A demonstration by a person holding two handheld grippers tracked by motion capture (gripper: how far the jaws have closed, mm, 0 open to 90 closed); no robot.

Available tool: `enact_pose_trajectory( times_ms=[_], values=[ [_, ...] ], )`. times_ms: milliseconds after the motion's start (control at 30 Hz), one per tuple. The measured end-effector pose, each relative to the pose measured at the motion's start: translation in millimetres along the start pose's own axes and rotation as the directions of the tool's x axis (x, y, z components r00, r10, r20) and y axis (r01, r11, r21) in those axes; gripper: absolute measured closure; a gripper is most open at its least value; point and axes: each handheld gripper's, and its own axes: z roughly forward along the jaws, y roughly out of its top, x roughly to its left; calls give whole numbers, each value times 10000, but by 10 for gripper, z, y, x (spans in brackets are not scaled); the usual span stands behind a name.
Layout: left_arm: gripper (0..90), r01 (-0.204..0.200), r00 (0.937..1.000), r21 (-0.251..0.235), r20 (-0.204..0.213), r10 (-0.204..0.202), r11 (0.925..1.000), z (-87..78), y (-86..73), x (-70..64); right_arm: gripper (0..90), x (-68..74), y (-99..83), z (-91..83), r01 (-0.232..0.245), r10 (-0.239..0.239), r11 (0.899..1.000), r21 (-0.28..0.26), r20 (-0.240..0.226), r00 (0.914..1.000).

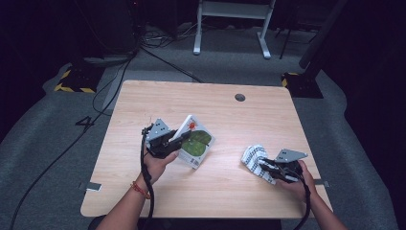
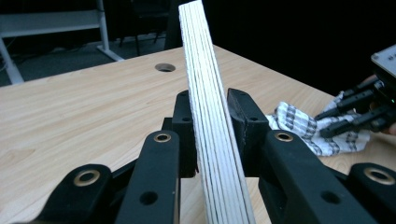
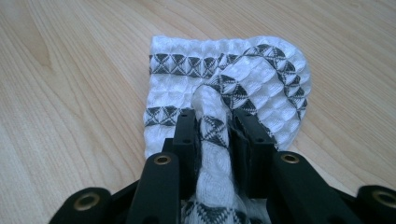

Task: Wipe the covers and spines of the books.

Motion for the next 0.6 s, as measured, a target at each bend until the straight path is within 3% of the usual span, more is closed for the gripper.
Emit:
enact_pose_trajectory(
  times_ms=[167, 300, 600],
  values=[
    [725, 431, 9988, 82, -213, -429, 9990, 8, -47, 109, 709, 23, 2, 23, 74, -74, 10000, 66, -62, 10000],
    [715, 881, 9960, 143, -145, -879, 9960, 32, -89, 171, 701, 39, 9, 42, 58, -59, 9999, -85, -16, 10000],
    [645, 1057, 9943, 818, -212, -1043, 9910, 189, -174, 134, 680, 85, 39, 87, 183, -184, 9998, -118, -109, 9998]
  ],
)
